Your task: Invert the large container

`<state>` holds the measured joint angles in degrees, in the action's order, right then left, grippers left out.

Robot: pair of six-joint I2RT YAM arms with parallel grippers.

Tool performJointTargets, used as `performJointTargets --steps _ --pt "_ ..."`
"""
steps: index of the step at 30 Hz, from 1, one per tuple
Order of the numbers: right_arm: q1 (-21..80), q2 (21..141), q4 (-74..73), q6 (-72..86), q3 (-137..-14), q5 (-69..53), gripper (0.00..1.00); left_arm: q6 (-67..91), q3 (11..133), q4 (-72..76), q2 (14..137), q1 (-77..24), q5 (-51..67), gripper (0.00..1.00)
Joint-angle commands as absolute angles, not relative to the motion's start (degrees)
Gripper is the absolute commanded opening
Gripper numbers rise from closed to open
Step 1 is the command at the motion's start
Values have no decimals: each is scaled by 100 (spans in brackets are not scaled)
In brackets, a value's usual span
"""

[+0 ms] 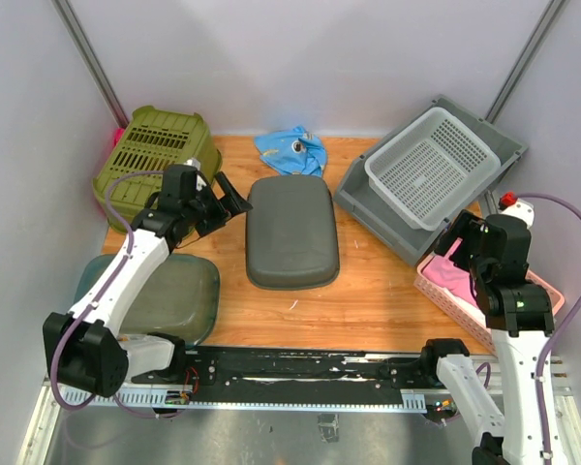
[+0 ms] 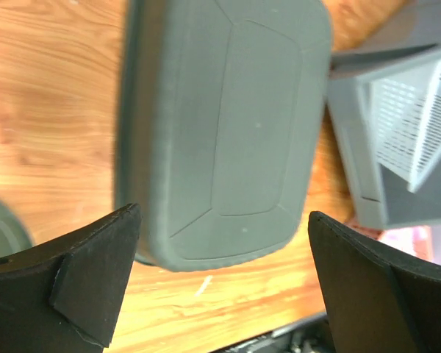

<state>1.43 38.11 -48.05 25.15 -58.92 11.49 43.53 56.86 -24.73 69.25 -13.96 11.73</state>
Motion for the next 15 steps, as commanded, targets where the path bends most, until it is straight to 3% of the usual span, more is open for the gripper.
performJointTargets --steps 1,5,15 --pt "53 3848 -4653 2412 -5827 1028 76 3450 6167 -3602 6952 -1367 -8 99" --pt "53 3865 -4613 2426 -5799 916 75 3160 6465 -3593 6919 -1669 -49 99" --pt "53 3986 -4374 2512 -5579 122 75 3360 7348 -3287 8352 -4891 -2180 99"
